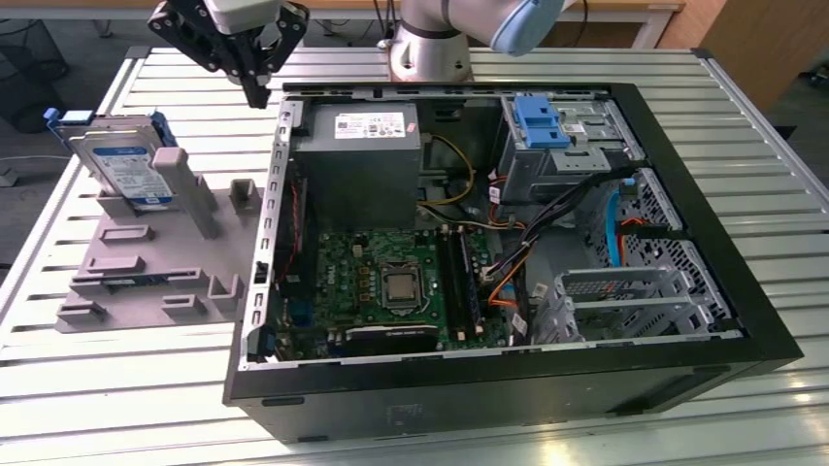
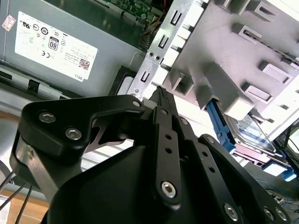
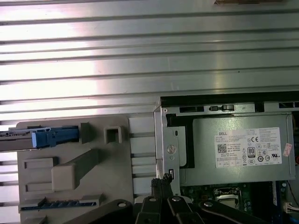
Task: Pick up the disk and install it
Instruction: 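Reach for the disk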
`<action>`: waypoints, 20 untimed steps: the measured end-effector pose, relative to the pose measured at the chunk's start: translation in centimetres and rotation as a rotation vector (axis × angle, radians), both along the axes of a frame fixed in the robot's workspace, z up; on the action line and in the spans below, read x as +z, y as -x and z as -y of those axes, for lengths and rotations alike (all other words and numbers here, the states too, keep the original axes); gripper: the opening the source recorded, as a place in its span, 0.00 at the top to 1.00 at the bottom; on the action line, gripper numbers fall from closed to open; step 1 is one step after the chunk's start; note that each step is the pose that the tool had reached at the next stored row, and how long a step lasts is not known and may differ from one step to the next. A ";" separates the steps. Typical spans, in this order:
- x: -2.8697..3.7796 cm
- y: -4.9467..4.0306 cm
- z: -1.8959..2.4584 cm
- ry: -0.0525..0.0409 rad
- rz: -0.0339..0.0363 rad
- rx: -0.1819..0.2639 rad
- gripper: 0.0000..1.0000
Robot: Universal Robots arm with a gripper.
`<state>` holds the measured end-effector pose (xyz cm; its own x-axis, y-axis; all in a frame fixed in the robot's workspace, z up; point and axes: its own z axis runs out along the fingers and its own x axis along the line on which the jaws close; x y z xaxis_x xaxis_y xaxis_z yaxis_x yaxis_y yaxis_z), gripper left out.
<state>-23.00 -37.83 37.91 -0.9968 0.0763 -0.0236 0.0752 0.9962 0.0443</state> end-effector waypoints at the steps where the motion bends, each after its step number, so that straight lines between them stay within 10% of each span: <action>1: 0.00 0.04 0.00 0.0000 0.0000 0.000 0.89; 20: 0.00 0.39 -0.50 0.0000 0.0000 0.000 0.89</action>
<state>-23.38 -37.33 37.90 -0.9968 0.0762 -0.0236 0.0751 0.9962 0.0443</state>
